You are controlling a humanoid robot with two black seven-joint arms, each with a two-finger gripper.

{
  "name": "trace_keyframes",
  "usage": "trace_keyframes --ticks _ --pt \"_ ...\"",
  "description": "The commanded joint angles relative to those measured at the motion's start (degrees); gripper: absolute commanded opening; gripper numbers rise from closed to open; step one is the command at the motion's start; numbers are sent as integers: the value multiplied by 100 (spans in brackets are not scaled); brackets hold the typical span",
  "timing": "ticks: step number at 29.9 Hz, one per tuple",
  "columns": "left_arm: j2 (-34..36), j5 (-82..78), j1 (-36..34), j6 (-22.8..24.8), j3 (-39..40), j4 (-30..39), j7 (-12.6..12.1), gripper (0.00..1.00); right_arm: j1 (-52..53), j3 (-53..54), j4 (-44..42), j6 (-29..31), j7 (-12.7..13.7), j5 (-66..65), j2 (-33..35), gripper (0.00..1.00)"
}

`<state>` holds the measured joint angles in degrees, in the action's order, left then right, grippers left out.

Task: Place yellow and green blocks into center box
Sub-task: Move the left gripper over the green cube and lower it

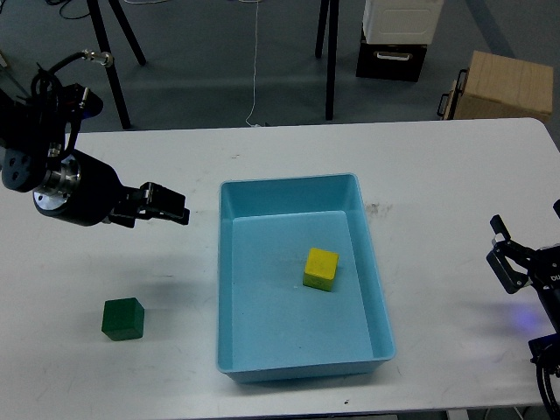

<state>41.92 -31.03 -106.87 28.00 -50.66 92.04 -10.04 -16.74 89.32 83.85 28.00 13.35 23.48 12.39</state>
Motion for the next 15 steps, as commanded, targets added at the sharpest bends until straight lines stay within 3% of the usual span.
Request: trace_keyframes --ticks 1,15 --pt "26 -342 235 0 -277 60 -15 100 -31 -3 -17 0 1 -2 0 99" --pt "0 -482 1361 0 -32 -476 -59 100 -48 -3 -52 0 10 -72 0 99"
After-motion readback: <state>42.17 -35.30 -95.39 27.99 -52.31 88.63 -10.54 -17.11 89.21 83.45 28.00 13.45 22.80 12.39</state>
